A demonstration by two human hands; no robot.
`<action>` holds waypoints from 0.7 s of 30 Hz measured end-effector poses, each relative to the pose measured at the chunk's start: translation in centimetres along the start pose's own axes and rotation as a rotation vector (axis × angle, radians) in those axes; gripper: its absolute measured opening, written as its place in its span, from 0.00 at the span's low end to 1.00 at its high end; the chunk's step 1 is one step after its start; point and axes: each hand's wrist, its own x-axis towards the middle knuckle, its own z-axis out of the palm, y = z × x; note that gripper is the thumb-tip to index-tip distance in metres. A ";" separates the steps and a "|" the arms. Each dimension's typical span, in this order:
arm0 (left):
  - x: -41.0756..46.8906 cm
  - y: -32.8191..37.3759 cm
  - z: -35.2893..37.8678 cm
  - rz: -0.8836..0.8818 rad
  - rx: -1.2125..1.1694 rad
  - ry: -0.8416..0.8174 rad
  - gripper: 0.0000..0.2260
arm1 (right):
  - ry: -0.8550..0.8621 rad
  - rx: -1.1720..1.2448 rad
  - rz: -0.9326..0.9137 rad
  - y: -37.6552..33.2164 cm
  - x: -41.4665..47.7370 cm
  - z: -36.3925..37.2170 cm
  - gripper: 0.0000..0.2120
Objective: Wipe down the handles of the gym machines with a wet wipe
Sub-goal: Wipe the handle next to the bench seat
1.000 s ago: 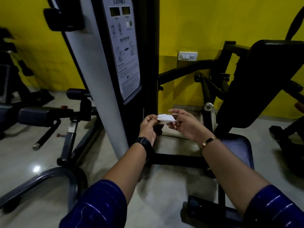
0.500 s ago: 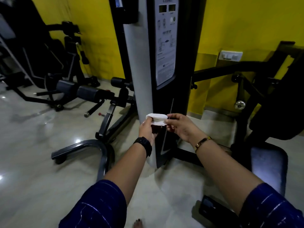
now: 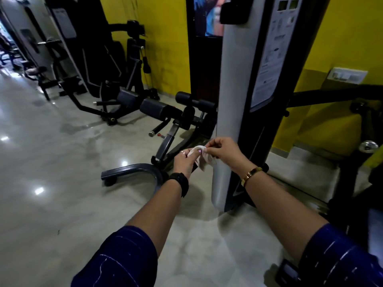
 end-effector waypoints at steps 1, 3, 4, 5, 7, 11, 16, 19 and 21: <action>0.6 0.4 -1.6 -0.007 -0.015 0.019 0.02 | -0.032 0.019 0.007 -0.7 0.7 1.3 0.02; 1.5 0.8 -4.2 -0.001 -0.033 0.025 0.02 | -0.080 0.096 0.037 -1.9 1.6 3.4 0.02; 2.3 1.0 -6.0 0.016 -0.026 0.031 0.04 | -0.101 0.147 0.056 -2.8 2.3 4.9 0.04; 3.1 1.0 -7.4 0.030 -0.012 0.037 0.06 | -0.113 0.197 0.073 -3.3 2.8 6.0 0.05; 4.5 1.5 -10.2 0.022 0.012 0.073 0.07 | -0.131 0.254 0.082 -4.2 4.1 8.8 0.07; 6.8 2.9 -15.3 0.032 0.048 0.107 0.05 | -0.098 0.289 0.104 -5.6 6.6 14.5 0.09; 8.1 4.6 -20.8 0.084 0.153 0.106 0.05 | -0.174 0.264 0.075 -7.8 8.4 20.3 0.07; 9.1 4.6 -23.6 0.106 0.158 0.109 0.03 | -0.194 0.174 0.041 -8.6 9.3 22.8 0.06; 9.7 4.8 -25.3 0.105 0.164 0.127 0.05 | -0.193 0.151 0.061 -9.3 10.2 24.0 0.05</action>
